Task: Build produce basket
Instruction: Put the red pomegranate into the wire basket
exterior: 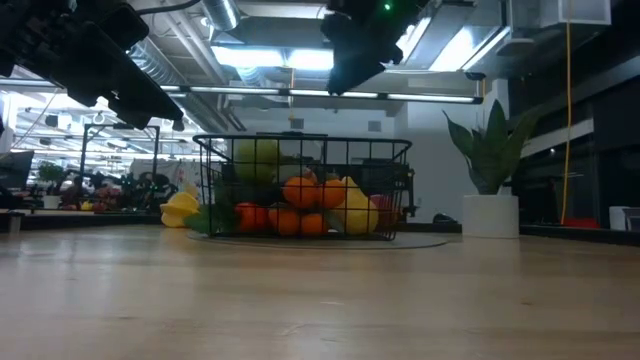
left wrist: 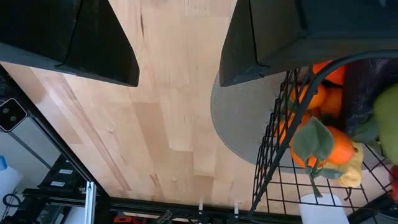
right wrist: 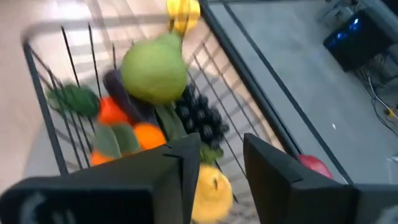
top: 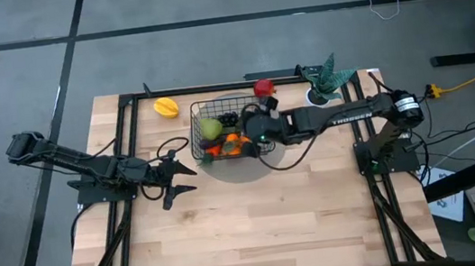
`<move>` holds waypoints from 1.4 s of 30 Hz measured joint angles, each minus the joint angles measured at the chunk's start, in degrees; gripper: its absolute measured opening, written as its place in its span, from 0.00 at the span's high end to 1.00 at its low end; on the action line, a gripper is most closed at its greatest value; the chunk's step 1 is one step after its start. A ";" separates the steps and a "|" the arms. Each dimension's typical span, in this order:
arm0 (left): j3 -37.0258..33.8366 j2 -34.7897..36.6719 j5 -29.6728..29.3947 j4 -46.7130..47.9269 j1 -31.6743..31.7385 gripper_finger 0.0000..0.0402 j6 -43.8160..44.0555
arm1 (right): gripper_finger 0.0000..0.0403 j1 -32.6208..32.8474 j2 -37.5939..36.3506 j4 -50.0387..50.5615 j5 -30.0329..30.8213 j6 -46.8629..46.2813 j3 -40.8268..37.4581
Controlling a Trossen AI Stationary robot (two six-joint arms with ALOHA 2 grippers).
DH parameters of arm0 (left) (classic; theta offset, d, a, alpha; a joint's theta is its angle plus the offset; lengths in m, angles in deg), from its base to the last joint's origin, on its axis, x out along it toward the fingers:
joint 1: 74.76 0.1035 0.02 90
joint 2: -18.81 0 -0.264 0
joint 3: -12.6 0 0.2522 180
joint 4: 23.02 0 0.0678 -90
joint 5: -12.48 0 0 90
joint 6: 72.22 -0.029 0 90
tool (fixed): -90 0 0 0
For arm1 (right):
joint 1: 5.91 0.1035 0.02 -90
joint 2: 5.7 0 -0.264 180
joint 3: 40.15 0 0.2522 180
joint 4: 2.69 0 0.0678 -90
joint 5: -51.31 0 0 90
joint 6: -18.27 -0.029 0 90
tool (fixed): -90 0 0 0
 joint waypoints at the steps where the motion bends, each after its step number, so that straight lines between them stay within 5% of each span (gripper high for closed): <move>1: 0.00 0.00 0.00 0.00 0.00 0.47 0.00 | 0.71 -0.29 0.00 1.61 0.07 0.00 0.00; 8: 0.00 0.00 0.02 -0.27 0.00 0.47 0.42 | 0.70 -2.49 -0.52 7.28 10.84 0.33 -0.02; 17: 0.00 0.02 0.00 -1.33 -0.01 0.47 -1.56 | 0.71 -10.96 -5.70 5.20 11.00 7.45 -0.02; 23: 0.00 0.00 0.00 -1.31 -0.02 0.47 -8.69 | 0.71 -19.08 -6.47 4.85 1.61 10.22 -0.02; 35: 0.02 0.02 -2.49 -1.31 0.00 0.47 -8.59 | 0.71 -37.67 -3.58 -1.74 -20.78 18.71 6.49; 42: 0.00 0.02 -3.98 -1.33 -0.01 0.47 -8.57 | 0.71 -43.15 7.43 17.18 -29.84 18.74 23.82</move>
